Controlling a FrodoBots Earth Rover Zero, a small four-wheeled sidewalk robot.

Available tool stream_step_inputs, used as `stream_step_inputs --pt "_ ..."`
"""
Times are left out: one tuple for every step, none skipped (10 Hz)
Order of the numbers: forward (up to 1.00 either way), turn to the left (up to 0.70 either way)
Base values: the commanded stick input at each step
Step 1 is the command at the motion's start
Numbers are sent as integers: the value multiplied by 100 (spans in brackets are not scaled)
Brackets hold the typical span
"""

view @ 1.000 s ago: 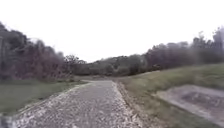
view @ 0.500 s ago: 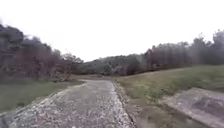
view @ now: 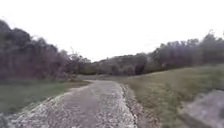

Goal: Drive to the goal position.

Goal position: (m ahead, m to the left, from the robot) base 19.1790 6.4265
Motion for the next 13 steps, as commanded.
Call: stream_step_inputs --pt "100 17" --pt "100 2" --pt "100 0" --pt "100 0" --pt "100 0" --pt "100 0" --pt "100 0" --pt "100 0" --pt "100 0" --pt "100 0" --pt "100 0" --pt "100 0" --pt "100 0"
